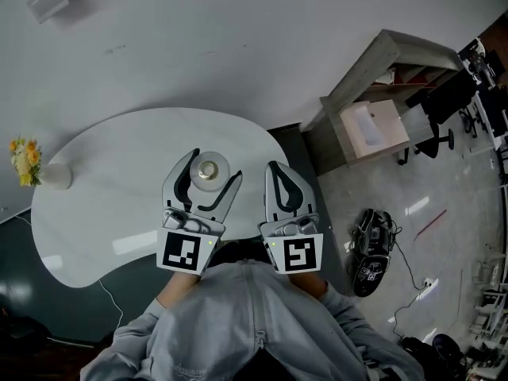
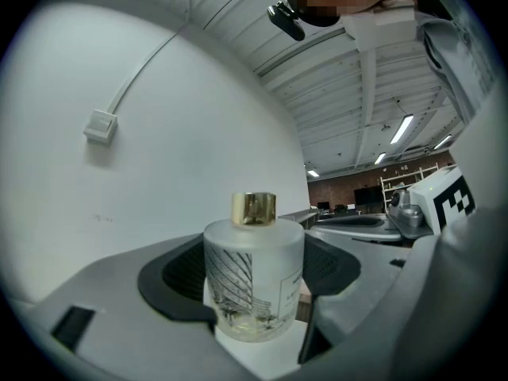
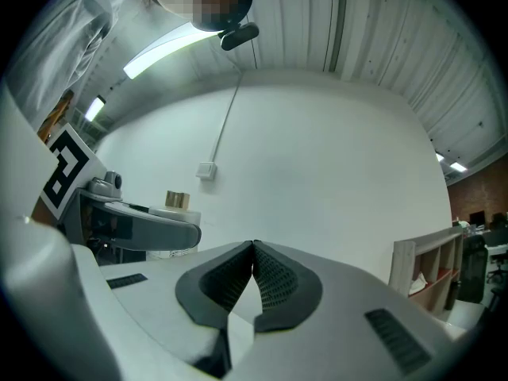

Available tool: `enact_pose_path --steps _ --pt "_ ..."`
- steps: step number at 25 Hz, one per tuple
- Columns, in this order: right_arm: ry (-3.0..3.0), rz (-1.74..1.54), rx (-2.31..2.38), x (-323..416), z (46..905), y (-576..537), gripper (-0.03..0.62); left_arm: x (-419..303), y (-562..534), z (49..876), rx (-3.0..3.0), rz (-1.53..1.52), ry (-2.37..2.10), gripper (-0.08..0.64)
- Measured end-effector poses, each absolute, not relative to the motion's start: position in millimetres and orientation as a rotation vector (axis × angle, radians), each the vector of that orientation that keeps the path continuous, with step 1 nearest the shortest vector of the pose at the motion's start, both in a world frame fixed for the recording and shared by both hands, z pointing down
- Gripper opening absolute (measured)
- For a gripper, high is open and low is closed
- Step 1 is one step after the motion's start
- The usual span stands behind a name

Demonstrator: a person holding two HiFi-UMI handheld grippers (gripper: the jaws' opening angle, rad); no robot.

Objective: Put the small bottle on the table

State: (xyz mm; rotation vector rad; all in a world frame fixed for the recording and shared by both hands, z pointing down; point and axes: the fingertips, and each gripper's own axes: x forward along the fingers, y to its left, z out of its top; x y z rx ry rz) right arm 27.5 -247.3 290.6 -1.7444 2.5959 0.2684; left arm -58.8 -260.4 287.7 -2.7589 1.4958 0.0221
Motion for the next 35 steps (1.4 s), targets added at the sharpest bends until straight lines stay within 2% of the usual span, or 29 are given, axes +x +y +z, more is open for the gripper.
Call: enact_pose_path --steps 14,35 --pt "2.654 0.133 -1.67 23 318 -289 0.026 -43 -295 322 -2.782 -0.004 1.458 0.334" --pt "2.733 0.038 -1.639 36 428 -326 0.026 -31 -335 437 -2.859 -0.071 1.497 0.334"
